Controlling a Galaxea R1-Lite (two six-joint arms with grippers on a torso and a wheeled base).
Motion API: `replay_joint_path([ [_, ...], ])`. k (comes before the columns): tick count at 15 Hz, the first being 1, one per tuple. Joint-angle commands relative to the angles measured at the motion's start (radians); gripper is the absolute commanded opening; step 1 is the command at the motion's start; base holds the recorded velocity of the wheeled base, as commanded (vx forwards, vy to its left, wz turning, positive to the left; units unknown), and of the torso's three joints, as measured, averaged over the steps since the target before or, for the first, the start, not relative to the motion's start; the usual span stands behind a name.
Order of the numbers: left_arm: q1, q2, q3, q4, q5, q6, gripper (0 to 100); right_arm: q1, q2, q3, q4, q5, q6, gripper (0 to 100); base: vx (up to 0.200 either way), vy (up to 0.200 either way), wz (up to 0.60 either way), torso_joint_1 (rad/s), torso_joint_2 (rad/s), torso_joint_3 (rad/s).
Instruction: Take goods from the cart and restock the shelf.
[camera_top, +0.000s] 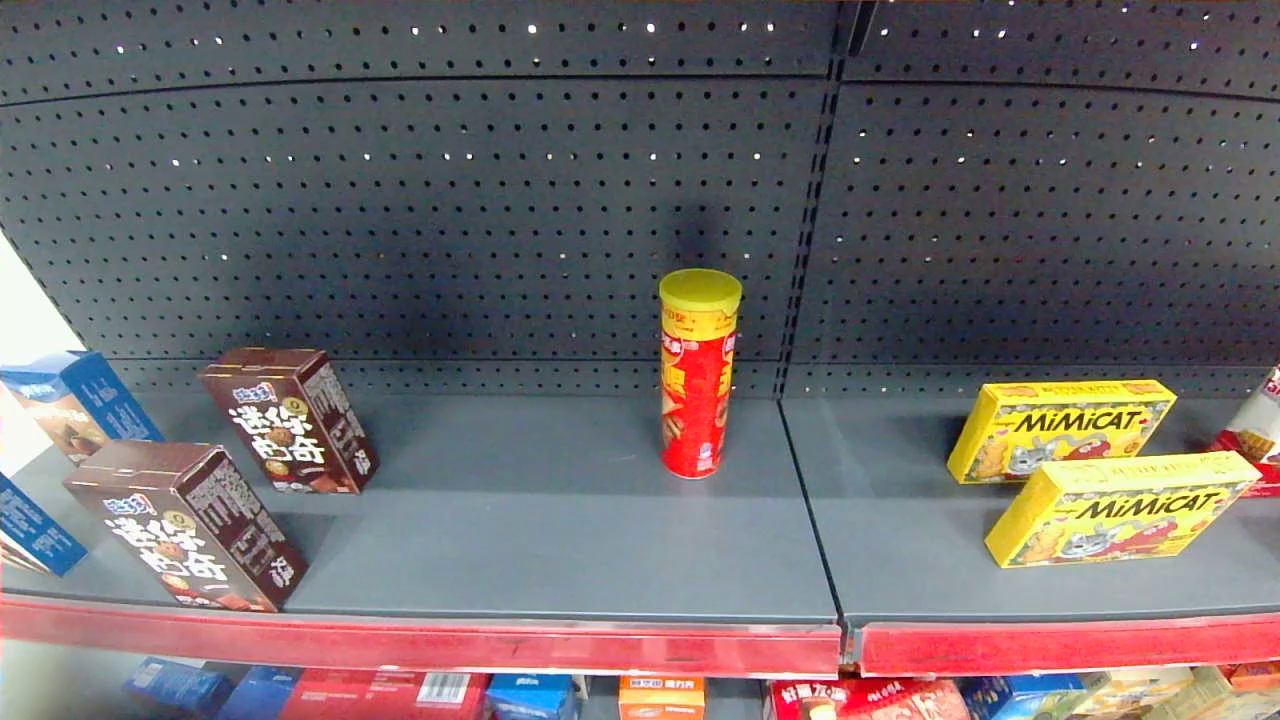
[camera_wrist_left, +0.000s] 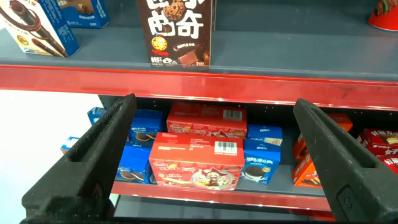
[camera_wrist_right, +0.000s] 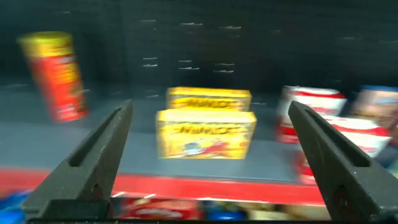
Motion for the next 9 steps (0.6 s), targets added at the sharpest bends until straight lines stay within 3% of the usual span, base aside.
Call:
replay_joint_path([
  [1,0.0,0.001,0.0,0.0,0.0,-0.001,100,-0.078,0.105,-0.039,0.006,-0.219,-0.025,100,0.0,0.0,0.0,0.0,0.0,0.0],
  [2,0.0,0.001,0.0,0.0,0.0,-0.001,100,-0.091,0.138,-0.044,0.006,-0.33,-0.026,100,0.0,0.0,0.0,0.0,0.0,0.0],
  [4,0.0,0.001,0.0,0.0,0.0,-0.001,100,-0.137,0.166,-0.059,0.031,-0.356,-0.026,100,0.0,0.0,0.0,0.0,0.0,0.0],
  [7,0.0,0.001,0.0,0.0,0.0,-0.001,100,-0.26,0.157,-0.107,0.205,-0.416,-0.068,100,0.0,0.0,0.0,0.0,0.0,0.0],
  [9,0.0,0.001,0.0,0.0,0.0,-0.001,100,-0.294,0.155,-0.133,0.29,-0.459,-0.08,100,0.0,0.0,0.0,0.0,0.0,0.0],
])
